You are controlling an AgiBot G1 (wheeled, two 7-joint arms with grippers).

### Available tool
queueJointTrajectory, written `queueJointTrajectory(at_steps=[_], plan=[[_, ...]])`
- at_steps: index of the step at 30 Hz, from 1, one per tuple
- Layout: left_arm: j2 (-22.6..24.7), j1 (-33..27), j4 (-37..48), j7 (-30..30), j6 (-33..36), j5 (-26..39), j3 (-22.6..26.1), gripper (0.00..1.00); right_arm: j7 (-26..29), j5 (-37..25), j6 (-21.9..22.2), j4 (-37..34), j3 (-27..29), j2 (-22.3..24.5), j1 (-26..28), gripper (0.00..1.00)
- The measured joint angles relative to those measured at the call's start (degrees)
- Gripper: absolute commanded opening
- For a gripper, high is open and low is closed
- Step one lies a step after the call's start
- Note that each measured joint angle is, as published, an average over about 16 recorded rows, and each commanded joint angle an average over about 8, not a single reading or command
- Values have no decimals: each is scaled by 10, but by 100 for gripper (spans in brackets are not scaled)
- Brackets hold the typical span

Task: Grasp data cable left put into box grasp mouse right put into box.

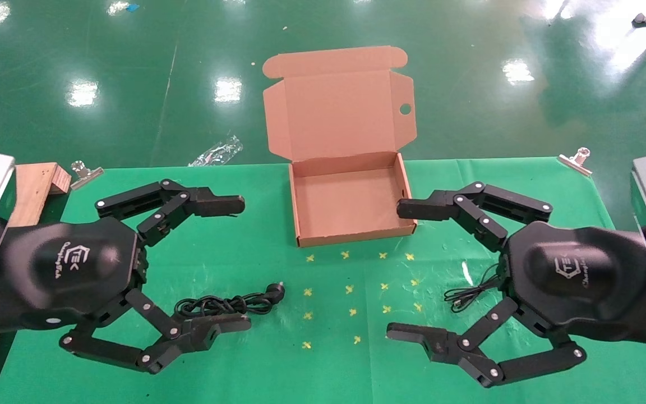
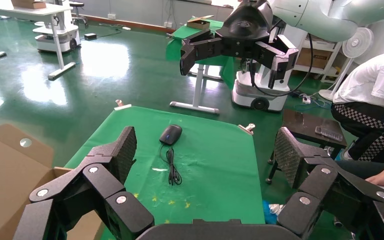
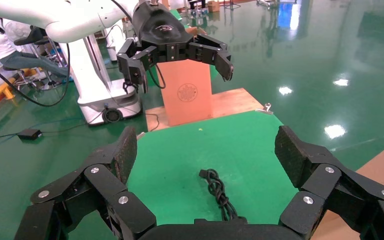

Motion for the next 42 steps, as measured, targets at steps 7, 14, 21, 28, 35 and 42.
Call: queueJointTrajectory(at_steps=[7,14,21,28,35,42], plan=[[0,0,0,0,0,0,0,100,0,0,0,0,0,0,0,100],[0,0,0,0,0,0,0,100,0,0,0,0,0,0,0,100],[0,0,0,0,0,0,0,100,0,0,0,0,0,0,0,100],[-3,-2,-6,8,-1,13,2,100,0,0,0,0,0,0,0,100],[-3,-13,-24,51,-9,104,25,100,5,-32,6,8,-10,14,-4,100],[12,-33,-41,91,-36,270,75,100,28,-102,28,23,-31,40,-11,100]])
